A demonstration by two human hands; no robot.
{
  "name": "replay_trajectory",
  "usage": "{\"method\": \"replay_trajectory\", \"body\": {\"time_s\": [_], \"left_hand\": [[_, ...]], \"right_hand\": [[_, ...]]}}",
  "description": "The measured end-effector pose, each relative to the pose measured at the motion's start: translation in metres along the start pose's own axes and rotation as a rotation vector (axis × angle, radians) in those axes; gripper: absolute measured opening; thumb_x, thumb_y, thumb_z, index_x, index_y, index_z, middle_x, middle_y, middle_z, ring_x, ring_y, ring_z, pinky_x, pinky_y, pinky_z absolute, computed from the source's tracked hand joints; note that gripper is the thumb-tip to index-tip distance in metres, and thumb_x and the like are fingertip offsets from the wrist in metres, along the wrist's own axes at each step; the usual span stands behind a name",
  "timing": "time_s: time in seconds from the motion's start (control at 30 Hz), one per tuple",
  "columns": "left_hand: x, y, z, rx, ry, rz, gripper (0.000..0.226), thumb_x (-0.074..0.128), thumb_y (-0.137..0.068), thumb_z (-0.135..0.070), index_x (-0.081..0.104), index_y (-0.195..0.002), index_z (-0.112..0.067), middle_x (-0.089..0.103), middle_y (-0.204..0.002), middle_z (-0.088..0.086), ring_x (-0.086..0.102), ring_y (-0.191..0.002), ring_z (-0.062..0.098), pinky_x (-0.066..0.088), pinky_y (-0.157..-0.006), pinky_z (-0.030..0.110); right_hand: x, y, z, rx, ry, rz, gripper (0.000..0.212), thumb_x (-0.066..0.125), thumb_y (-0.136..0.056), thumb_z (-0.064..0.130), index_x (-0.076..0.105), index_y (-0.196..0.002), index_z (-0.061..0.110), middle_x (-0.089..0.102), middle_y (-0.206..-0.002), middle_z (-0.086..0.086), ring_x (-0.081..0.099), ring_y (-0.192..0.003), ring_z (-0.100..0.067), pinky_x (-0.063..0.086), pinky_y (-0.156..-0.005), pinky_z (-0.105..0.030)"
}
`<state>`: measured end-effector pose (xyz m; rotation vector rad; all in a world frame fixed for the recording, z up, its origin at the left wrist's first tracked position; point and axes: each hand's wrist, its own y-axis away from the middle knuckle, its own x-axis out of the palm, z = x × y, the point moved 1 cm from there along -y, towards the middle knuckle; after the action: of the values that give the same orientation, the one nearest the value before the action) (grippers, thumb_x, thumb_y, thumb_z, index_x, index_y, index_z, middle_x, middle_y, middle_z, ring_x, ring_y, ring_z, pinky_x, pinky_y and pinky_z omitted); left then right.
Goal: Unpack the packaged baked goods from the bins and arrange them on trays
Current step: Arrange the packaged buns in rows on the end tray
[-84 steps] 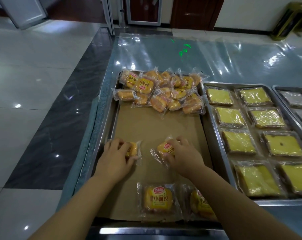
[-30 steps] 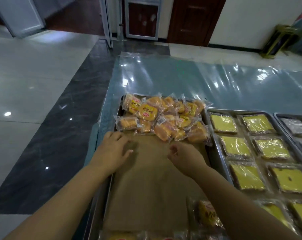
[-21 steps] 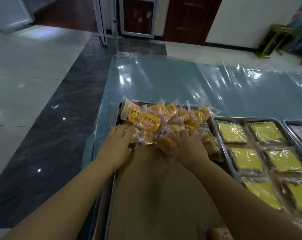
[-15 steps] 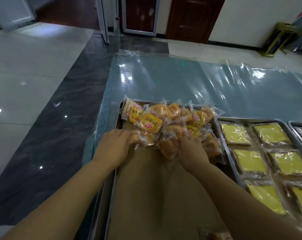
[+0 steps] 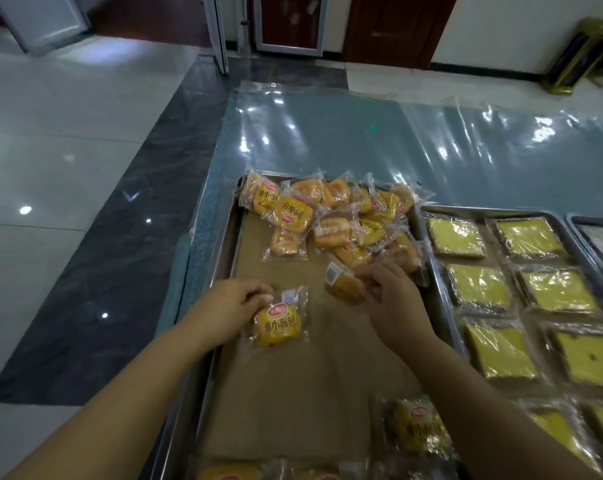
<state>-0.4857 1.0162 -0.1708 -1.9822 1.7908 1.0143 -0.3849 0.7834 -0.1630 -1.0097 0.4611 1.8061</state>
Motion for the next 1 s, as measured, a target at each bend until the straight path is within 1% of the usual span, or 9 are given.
{"method": "replay_trajectory", "body": {"time_s": [0.1,0.23,0.4,0.53,0.7,0.8,0.87,0.93,1.0], "left_hand": [[0.013,0.012,0.006,-0.020,-0.185,0.062,0.026,0.057,-0.090,-0.030,0.062,-0.116,-0.028,0.065,-0.111,-0.008,0.059,-0.100,0.009,0.048,-0.088,0.030],[0.029,0.024,0.007,0.054,-0.436,-0.156,0.033,0.058,-0.088,-0.035,0.058,-0.121,-0.031,0.056,-0.120,-0.007,0.042,-0.114,0.020,0.037,-0.095,0.036],[0.056,0.040,-0.001,0.049,-0.477,-0.172,0.038,0.053,-0.087,-0.047,0.057,-0.122,-0.032,0.055,-0.120,-0.005,0.042,-0.112,0.020,0.037,-0.090,0.037],[0.072,0.051,0.000,0.046,-0.449,-0.194,0.039,0.046,-0.092,-0.043,0.053,-0.128,-0.028,0.052,-0.129,-0.004,0.042,-0.118,0.016,0.037,-0.097,0.033],[0.077,0.057,0.002,0.023,-0.415,-0.222,0.045,0.048,-0.091,-0.045,0.047,-0.132,-0.026,0.046,-0.134,-0.005,0.037,-0.125,0.014,0.035,-0.102,0.032],[0.073,0.059,0.006,0.018,-0.390,-0.202,0.046,0.050,-0.090,-0.044,0.046,-0.132,-0.026,0.044,-0.136,-0.005,0.036,-0.125,0.015,0.036,-0.101,0.032],[0.068,0.060,0.011,0.015,-0.393,-0.195,0.046,0.052,-0.090,-0.041,0.046,-0.133,-0.025,0.042,-0.137,-0.004,0.033,-0.127,0.016,0.034,-0.103,0.032],[0.065,0.062,0.015,0.019,-0.420,-0.203,0.046,0.053,-0.091,-0.037,0.046,-0.134,-0.023,0.040,-0.139,-0.003,0.027,-0.131,0.017,0.026,-0.108,0.031],[0.063,0.063,0.016,0.031,-0.433,-0.220,0.046,0.053,-0.091,-0.034,0.046,-0.134,-0.021,0.041,-0.140,-0.002,0.023,-0.133,0.017,0.020,-0.110,0.029]], "right_hand": [[-0.006,0.020,-0.007,-0.131,0.129,0.052,0.020,0.059,-0.083,0.000,0.068,-0.099,0.009,0.055,-0.100,-0.004,0.047,-0.097,-0.020,0.040,-0.080,-0.028],[-0.003,0.046,-0.025,-0.099,0.233,0.432,0.020,0.059,-0.088,0.024,0.067,-0.106,0.024,0.051,-0.109,0.003,0.040,-0.108,-0.018,0.034,-0.086,-0.026],[-0.003,0.058,-0.030,-0.001,0.184,0.275,0.030,0.063,-0.085,0.034,0.061,-0.113,0.023,0.051,-0.114,0.004,0.042,-0.108,-0.014,0.034,-0.086,-0.022],[0.008,0.052,-0.022,0.014,0.193,0.189,0.040,0.057,-0.089,0.038,0.050,-0.127,0.026,0.046,-0.120,0.001,0.039,-0.112,-0.016,0.035,-0.085,-0.024],[0.034,0.043,-0.007,0.121,0.287,0.313,0.046,0.042,-0.093,0.051,0.044,-0.132,0.028,0.039,-0.130,-0.007,0.036,-0.119,-0.027,0.040,-0.092,-0.038],[0.037,0.039,-0.003,-0.023,0.292,0.328,0.036,0.052,-0.091,0.042,0.055,-0.121,0.022,0.043,-0.128,-0.004,0.036,-0.124,-0.026,0.037,-0.099,-0.037],[0.036,0.032,-0.003,-0.158,0.242,0.432,0.021,0.060,-0.088,0.026,0.063,-0.108,0.021,0.046,-0.134,0.002,0.031,-0.134,-0.021,0.014,-0.113,-0.038],[0.032,0.027,-0.003,-0.279,0.314,0.583,0.026,0.058,-0.083,0.003,0.064,-0.099,0.024,0.043,-0.142,0.007,0.014,-0.143,-0.016,-0.009,-0.114,-0.038],[0.028,0.027,-0.004,-0.304,0.267,0.529,0.034,0.056,-0.078,-0.005,0.063,-0.096,0.023,0.047,-0.139,0.004,0.016,-0.143,-0.019,-0.005,-0.115,-0.037]]}}
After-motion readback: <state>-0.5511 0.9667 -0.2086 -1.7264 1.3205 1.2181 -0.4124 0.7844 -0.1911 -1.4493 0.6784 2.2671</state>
